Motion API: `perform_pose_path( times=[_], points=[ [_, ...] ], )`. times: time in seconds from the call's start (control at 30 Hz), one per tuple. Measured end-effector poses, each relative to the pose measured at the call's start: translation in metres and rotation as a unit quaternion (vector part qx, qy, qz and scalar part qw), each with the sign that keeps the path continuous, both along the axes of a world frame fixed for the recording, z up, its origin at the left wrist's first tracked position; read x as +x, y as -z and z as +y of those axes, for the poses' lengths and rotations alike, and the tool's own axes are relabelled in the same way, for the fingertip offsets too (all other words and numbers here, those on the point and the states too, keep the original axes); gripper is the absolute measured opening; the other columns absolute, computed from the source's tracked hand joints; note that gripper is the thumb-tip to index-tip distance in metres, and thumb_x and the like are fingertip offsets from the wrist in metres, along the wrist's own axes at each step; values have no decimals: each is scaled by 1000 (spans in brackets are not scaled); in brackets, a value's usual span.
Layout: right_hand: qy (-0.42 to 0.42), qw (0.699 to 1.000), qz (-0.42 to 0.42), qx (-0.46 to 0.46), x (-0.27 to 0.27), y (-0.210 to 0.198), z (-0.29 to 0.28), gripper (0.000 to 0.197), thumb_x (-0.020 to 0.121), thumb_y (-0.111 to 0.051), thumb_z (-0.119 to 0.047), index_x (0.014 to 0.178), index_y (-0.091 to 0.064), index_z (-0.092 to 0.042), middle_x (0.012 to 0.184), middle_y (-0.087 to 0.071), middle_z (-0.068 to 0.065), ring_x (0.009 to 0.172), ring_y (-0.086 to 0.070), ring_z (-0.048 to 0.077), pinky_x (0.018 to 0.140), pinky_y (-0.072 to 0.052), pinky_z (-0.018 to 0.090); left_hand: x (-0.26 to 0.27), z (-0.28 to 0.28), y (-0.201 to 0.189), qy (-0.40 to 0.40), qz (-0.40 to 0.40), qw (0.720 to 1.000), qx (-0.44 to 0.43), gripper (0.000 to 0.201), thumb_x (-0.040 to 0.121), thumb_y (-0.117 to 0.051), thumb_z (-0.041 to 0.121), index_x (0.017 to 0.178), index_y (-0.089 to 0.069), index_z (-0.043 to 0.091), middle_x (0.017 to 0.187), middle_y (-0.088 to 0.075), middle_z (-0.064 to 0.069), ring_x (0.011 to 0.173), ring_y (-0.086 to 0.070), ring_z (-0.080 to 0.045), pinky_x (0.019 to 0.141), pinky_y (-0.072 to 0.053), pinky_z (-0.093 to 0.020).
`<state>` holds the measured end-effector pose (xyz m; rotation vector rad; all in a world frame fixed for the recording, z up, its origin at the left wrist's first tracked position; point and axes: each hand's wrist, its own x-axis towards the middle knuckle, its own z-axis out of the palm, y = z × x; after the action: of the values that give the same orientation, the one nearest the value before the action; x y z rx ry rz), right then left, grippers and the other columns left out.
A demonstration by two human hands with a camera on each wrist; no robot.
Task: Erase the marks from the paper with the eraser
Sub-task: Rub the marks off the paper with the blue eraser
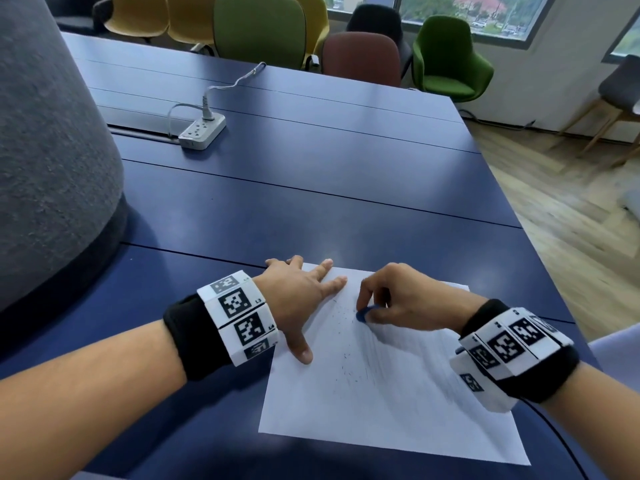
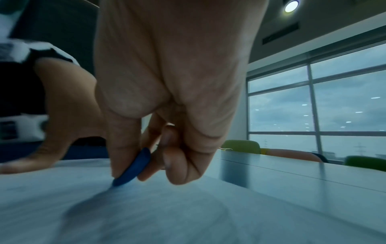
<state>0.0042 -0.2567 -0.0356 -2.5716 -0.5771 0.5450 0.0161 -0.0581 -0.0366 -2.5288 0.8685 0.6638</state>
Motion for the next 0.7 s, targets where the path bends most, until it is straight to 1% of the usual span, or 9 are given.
perform_pose_path(
  times=[0.1, 0.13, 0.27, 0.33, 0.4, 0.43, 0.57, 0.63, 0.7],
  points=[
    [-59, 997, 42, -40, -11, -3, 3, 8, 79, -73, -25, 86, -74, -28, 67, -61, -8, 59, -52, 6, 54, -41, 15, 0, -1, 0, 1, 0, 1000, 0, 132, 62, -77, 69, 154, 10, 34, 164, 9, -1, 137, -27, -38, 97, -40, -53],
    [-55, 997, 35, -40, -8, -4, 3, 8, 79, -73, -25, 86, -74, -28, 68, -62, -8, 59, -53, 6, 54, -40, 14, 0, -1, 0, 0, 1, 1000, 1, 132, 62, -77, 69, 154, 11, 34, 164, 9, -1, 137, -27, -38, 97, -40, -53],
    [17, 999, -31, 17, -4, 2, -3, 4, 81, -72, -20, 85, -73, -21, 64, -60, -6, 54, -51, 5, 51, -37, 12, 0, 0, -1, 0, 1, 1000, 1, 131, 62, -77, 69, 154, 11, 35, 164, 10, 0, 137, -27, -37, 97, -41, -53],
    [-8, 1000, 0, 19, -12, 3, -3, 4, 80, -71, -20, 83, -73, -23, 65, -61, -5, 55, -50, 7, 52, -37, 13, 0, 0, -1, 0, 3, 1000, -1, 132, 62, -77, 69, 154, 10, 34, 164, 9, 0, 137, -26, -37, 97, -41, -53],
    [-44, 998, 33, -9, -15, 1, -1, 6, 80, -72, -24, 84, -73, -27, 67, -62, -7, 58, -51, 7, 54, -39, 14, 0, 0, -1, 0, 2, 1000, 0, 132, 62, -77, 68, 155, 10, 34, 164, 9, -1, 137, -27, -37, 96, -41, -53],
    [-44, 998, 28, -17, -13, 0, 0, 6, 80, -72, -25, 85, -74, -28, 67, -62, -8, 58, -52, 7, 54, -39, 13, 0, 0, -1, 1, 1, 1000, 1, 132, 62, -78, 68, 155, 10, 34, 164, 9, -1, 137, -27, -37, 96, -41, -53],
    [14, 999, -37, 6, -5, 3, -2, 3, 83, -71, -26, 87, -71, -25, 70, -62, -7, 57, -53, 5, 53, -37, 11, 0, 0, -2, -1, 3, 1000, 0, 131, 62, -78, 68, 154, 10, 35, 164, 10, 1, 137, -26, -37, 96, -41, -52],
    [-15, 1000, -9, 4, -12, 4, -2, 4, 82, -70, -24, 85, -71, -26, 70, -63, -6, 59, -53, 8, 54, -39, 13, -1, 0, -3, -2, 2, 1000, 1, 132, 62, -78, 68, 154, 10, 34, 164, 10, 1, 137, -26, -38, 96, -41, -52],
    [-64, 997, 36, -21, -18, 0, 2, 7, 80, -70, -24, 85, -72, -28, 70, -65, -7, 60, -54, 8, 57, -44, 18, -1, -1, -2, -2, 1, 1000, 3, 132, 62, -78, 68, 154, 10, 34, 164, 9, 0, 137, -27, -38, 96, -41, -52]
  ],
)
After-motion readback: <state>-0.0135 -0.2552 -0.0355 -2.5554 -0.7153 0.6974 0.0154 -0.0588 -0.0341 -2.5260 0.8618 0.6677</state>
